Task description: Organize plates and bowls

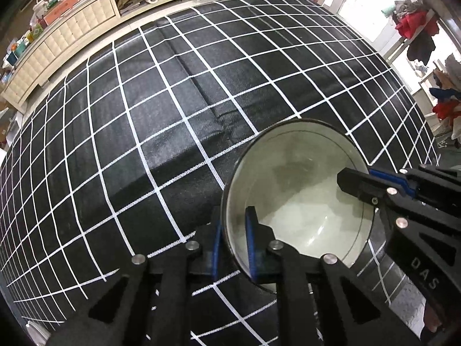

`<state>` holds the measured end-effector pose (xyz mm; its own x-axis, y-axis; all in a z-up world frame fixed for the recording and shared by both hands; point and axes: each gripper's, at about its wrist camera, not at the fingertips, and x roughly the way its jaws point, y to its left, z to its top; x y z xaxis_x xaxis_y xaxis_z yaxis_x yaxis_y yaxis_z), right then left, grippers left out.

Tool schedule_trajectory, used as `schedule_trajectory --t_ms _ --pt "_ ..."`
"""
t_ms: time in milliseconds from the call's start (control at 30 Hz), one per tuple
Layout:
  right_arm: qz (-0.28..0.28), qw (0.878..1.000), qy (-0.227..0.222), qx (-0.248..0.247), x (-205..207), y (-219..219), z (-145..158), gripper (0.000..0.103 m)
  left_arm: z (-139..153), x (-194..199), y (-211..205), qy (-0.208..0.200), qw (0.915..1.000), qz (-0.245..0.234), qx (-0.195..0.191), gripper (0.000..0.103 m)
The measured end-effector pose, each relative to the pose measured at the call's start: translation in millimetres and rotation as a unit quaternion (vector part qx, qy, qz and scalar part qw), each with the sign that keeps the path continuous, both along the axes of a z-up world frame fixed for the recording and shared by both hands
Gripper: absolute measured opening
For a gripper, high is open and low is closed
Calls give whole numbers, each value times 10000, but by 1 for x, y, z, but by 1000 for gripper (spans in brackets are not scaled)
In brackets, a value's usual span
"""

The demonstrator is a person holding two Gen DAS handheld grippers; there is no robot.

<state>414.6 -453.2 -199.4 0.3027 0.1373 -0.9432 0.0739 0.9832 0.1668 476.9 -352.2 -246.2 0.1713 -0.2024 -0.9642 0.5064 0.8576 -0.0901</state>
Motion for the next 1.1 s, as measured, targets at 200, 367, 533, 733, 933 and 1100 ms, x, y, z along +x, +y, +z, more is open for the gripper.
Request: schedule_trajectory --t_ms 200,367,533,733,933,1100 --pt "95 9994 -220 -249 -19 15 25 9 19 -20 17 -76 9999 -108 -6 12" --pt "162 9994 -278 -124 -31 31 46 9 46 -30 42 -169 9997 61 -155 12" --pt "329 9982 -495 -61 -43 67 75 9 78 -44 85 -314 9986 283 -307 12" --pt "546 9957 -742 10 -61 116 100 9 106 -68 140 -513 9971 528 -181 12" --pt "877 9929 -797 99 -75 165 108 9 122 -88 194 -581 9952 783 -125 12" --pt "1147 9910 -674 148 -86 197 98 9 112 -105 235 -487 9933 1047 -86 12"
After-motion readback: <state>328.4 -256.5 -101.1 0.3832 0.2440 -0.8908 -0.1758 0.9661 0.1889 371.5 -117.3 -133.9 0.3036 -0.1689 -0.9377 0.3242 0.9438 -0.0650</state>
